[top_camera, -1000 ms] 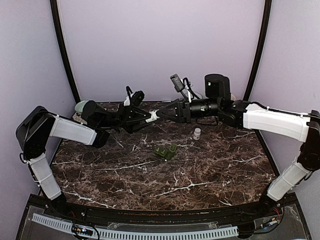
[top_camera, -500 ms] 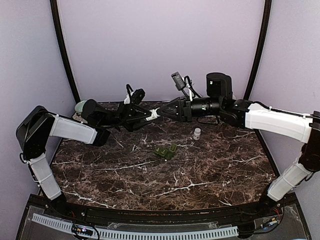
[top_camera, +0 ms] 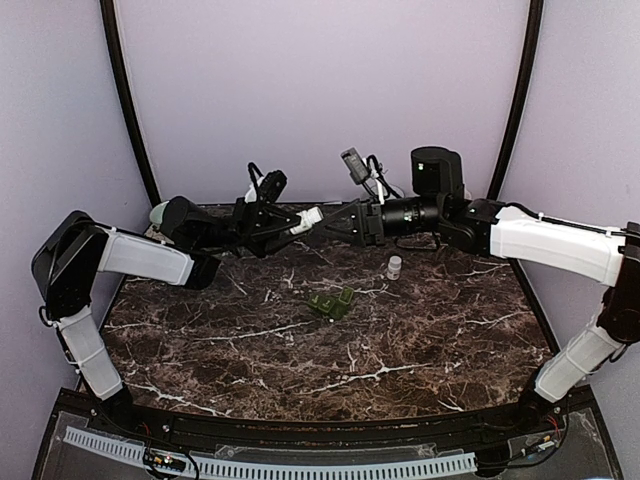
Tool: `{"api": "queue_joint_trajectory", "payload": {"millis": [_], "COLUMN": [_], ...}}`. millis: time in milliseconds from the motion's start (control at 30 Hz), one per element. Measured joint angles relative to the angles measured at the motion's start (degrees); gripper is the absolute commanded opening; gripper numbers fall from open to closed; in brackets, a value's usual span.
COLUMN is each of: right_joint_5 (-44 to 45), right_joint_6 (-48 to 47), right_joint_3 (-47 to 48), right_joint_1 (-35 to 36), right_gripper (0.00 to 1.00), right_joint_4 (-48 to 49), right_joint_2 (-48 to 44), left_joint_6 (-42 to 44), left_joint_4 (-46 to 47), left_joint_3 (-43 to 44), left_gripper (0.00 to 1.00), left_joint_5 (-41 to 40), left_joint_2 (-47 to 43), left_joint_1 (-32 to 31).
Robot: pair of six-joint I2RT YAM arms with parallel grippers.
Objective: Sort the pills into containers
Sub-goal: Pass from the right arm to the left
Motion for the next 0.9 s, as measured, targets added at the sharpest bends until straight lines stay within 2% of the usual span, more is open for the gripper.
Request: {"api": "queue_joint_trajectory", "payload": {"millis": [567,733,900], "right_joint_5": [-0.61,-0.63,-0.61], "right_joint_6": [3.78,8.85,14.64], "right_joint_3": [-0.11,-1.49,-1.64], "right_joint_1": [0.24,-0.44,-2.47], "right_gripper": [0.44,0.45,0.46], "right_joint_4": [-2.8,-2.32,-2.82], "right_joint_2": [-0.15,-1.77,-2.64], "left_joint_6": [1.18,5.03,12.79], "left_joint_4": [2.38,1.14,-6.49], "left_joint_3": [0.85,0.85,0.85], "left_gripper": [0.0,0.0,0.0], "left_joint_5": [-0.85,0.68,2.08], "left_joint_2": [-0.04,-0.28,-2.01], "left_joint_1": [0.15,0.15,0.15]}}
